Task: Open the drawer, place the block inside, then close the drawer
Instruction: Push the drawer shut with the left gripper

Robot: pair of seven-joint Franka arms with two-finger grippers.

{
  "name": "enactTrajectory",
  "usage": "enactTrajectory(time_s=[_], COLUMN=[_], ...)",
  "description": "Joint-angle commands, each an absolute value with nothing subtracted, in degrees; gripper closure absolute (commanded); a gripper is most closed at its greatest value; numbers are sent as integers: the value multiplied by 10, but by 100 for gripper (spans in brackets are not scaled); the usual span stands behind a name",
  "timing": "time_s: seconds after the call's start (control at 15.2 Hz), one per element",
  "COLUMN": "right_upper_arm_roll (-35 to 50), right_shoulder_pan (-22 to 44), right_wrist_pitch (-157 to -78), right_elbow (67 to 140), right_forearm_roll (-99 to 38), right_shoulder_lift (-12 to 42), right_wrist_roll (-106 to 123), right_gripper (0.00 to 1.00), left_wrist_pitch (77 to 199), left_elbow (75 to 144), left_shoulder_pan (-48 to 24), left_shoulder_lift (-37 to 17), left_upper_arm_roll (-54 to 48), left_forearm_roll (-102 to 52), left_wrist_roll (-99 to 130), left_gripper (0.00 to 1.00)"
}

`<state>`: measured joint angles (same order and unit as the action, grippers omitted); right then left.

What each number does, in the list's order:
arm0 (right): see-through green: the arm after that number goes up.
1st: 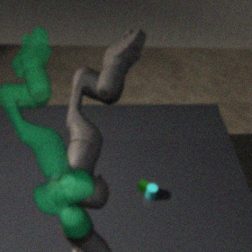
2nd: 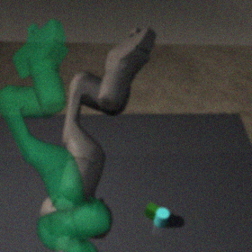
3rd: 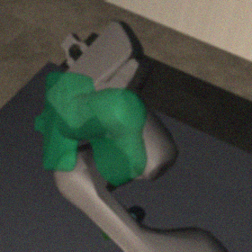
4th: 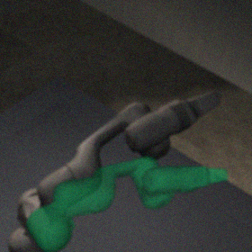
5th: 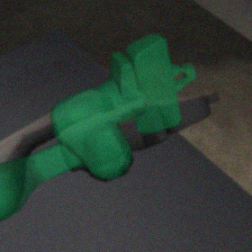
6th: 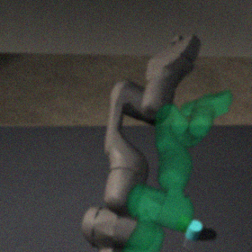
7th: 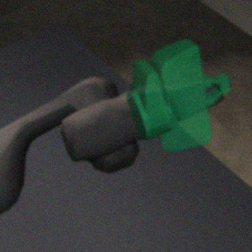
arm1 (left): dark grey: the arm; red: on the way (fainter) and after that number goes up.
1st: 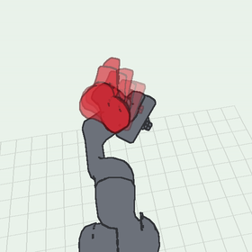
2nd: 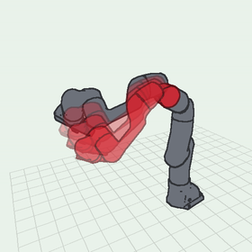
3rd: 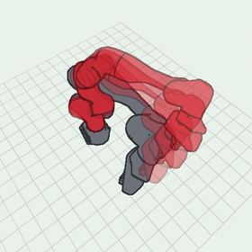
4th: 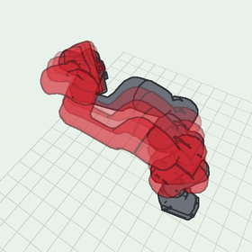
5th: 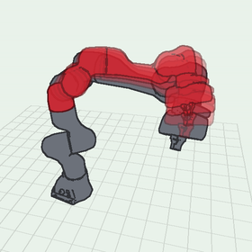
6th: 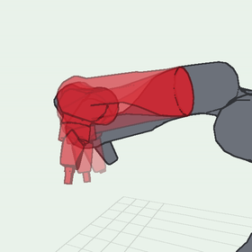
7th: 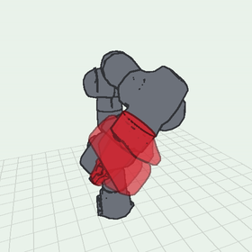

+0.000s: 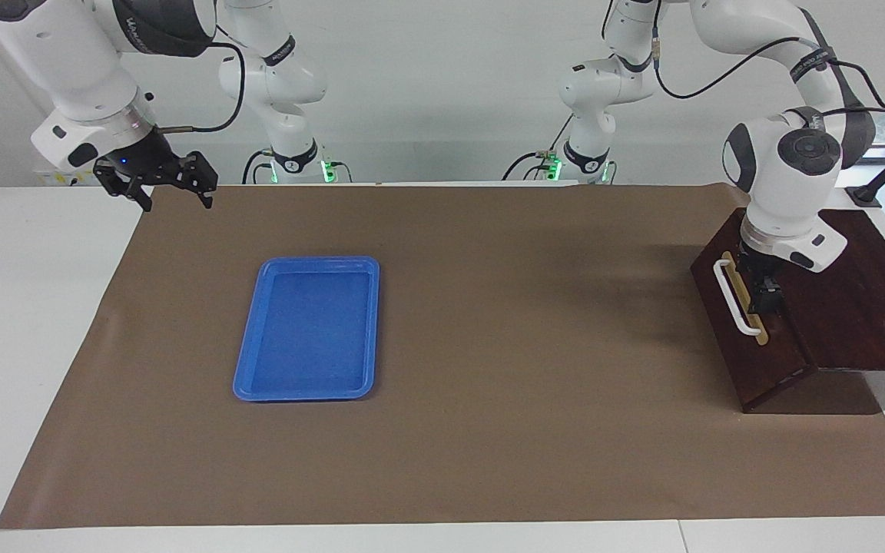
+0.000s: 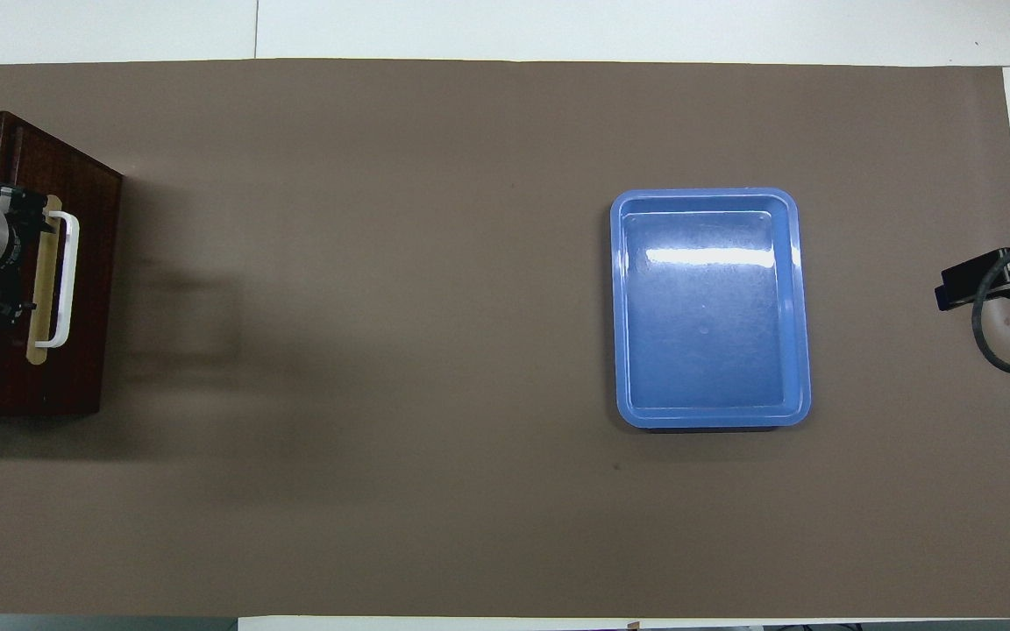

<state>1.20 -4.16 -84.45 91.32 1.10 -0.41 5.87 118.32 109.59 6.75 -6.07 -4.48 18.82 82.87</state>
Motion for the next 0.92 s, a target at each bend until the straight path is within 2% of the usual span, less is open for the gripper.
enactTrajectory(time_s=[0.0, 0.2, 0.39, 0.85], right_upper_arm_roll=[18, 18, 18, 18], right_shoulder_pan=[-49, -49, -49, -49], right_wrist_pitch=[-846, -846, -846, -846], right_elbow=[926, 926, 926, 926], right_forearm_roll=[18, 18, 18, 18], right_shoulder_lift=[-17, -17, -17, -17], right_wrist_roll=[71, 71, 71, 71], right_gripper=[0, 0, 0, 0], left_wrist_pitch=[1188, 1189, 1186, 1138], left_elbow=[1094, 1092, 1055, 1025], left_shoulder_pan=[86, 78, 59, -29], left_shoulder_lift=[-55, -55, -55, -4], left_upper_arm_roll=[-46, -47, -51, -63], left_forearm_roll=[200, 200, 194, 105], left_wrist_roll=[798, 797, 780, 754], left_gripper=[0, 0, 0, 0])
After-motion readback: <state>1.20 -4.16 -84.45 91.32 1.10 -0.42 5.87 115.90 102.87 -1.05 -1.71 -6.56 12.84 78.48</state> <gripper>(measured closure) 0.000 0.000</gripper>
